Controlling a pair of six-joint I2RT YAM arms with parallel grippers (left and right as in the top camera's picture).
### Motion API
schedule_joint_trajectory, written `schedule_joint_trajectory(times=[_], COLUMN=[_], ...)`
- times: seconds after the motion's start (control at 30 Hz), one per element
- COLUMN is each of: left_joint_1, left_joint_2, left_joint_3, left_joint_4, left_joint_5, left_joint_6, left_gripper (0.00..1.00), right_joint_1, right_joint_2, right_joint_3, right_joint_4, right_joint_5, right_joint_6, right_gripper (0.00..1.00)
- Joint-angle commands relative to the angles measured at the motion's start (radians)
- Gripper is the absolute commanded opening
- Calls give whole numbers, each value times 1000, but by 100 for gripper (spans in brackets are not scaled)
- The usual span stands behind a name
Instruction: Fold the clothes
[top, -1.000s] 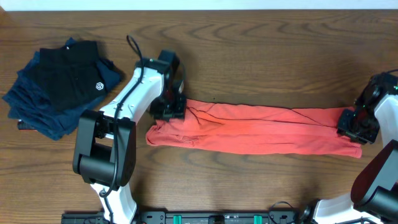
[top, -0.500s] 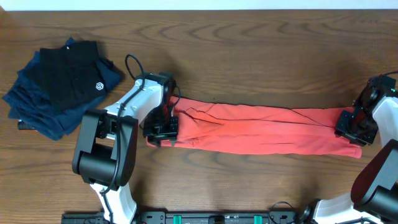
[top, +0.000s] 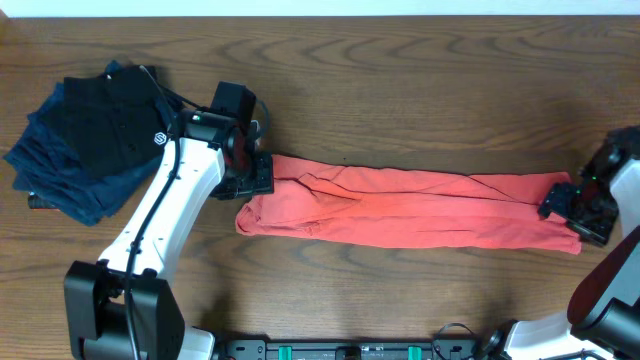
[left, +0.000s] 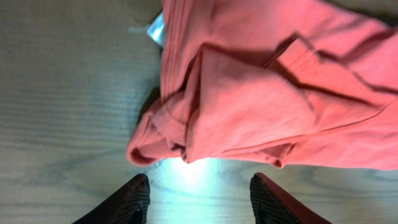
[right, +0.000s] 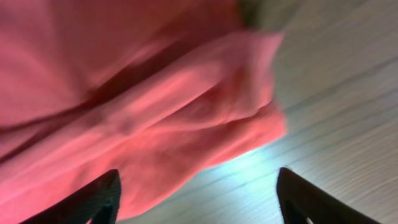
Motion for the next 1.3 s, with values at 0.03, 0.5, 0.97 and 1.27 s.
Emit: schedule_joint_trajectory(times=[0.03,0.5,0.97,1.27], left_joint_1=[2,2,2,2], left_joint_2=[16,16,16,16], left_joint_3=[-6,-6,-6,-6], left_joint_4=[-9,-13,-24,-20], left_joint_5=[-13,-13,-13,-13], left_joint_6=[-6,-6,-6,-6], left_gripper=[54,54,54,54], right_joint_1=[-71,-101,-102,-29], right_joint_2=[8,183,206,39], right_joint_3=[-3,-10,92,274], right_joint_4=[52,190,124,-29], right_joint_5=[-65,-189,-188,-194], right_joint_6=[-38,-185,-188,-188], right_gripper=[81,83,5,1])
